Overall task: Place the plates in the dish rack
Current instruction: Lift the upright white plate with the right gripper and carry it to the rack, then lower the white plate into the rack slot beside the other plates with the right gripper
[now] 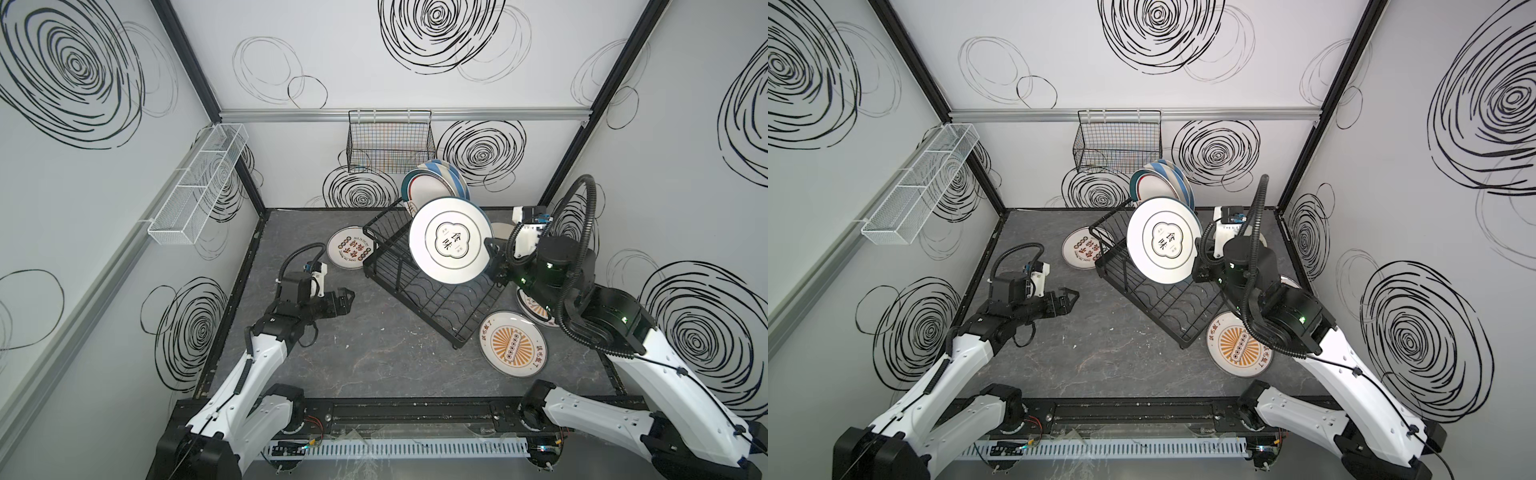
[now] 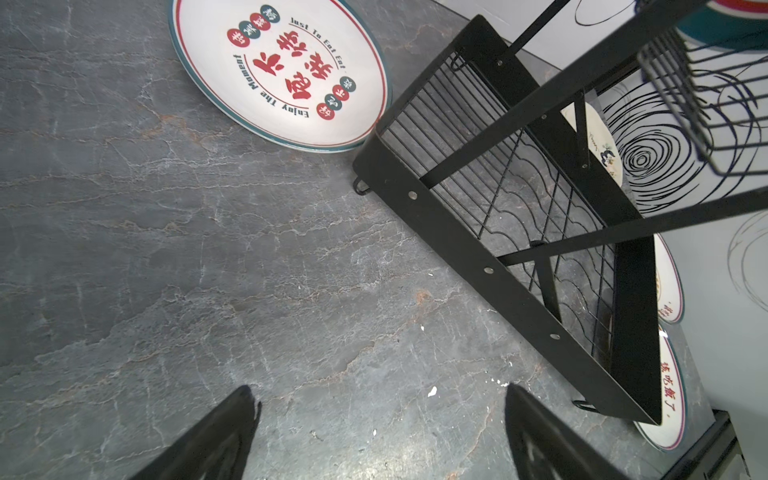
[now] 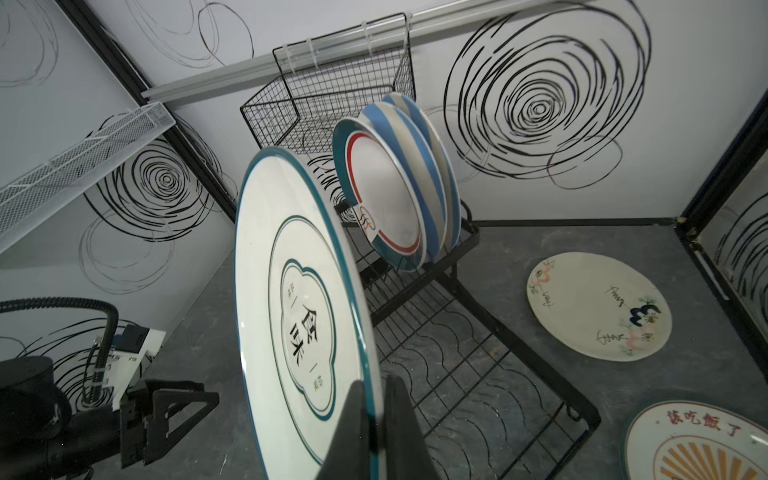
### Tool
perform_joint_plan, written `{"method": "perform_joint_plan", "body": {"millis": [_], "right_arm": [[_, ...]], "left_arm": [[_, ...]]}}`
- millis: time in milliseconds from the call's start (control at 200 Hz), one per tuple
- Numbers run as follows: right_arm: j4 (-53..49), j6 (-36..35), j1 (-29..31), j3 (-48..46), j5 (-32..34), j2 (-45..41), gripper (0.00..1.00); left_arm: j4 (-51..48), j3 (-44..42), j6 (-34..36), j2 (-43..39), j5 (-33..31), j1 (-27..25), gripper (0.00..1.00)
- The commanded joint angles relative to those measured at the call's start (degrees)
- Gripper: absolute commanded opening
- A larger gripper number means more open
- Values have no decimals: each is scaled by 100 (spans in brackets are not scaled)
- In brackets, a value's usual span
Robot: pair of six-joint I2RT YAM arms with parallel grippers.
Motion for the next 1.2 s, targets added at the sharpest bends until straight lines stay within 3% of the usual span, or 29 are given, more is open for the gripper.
{"method": "perform_joint_plan", "body": {"millis": [0,200,630,1196], "right_arm": [[691,-749,-273,417,230,315,0],[1626,-1655,-621,735,236,905,0],[3994,-2817,-613,-440,498,917,0],[4657,-3436,-621,-1071,811,1142,0]], "left_arm": [[55,-11,107,14,-53,-32,96],[9,-11,94,-50,-162,-119,96],[-40,6,84,-50,-320,-155,96],[-34,10,107,47,-350,-146,96]]}}
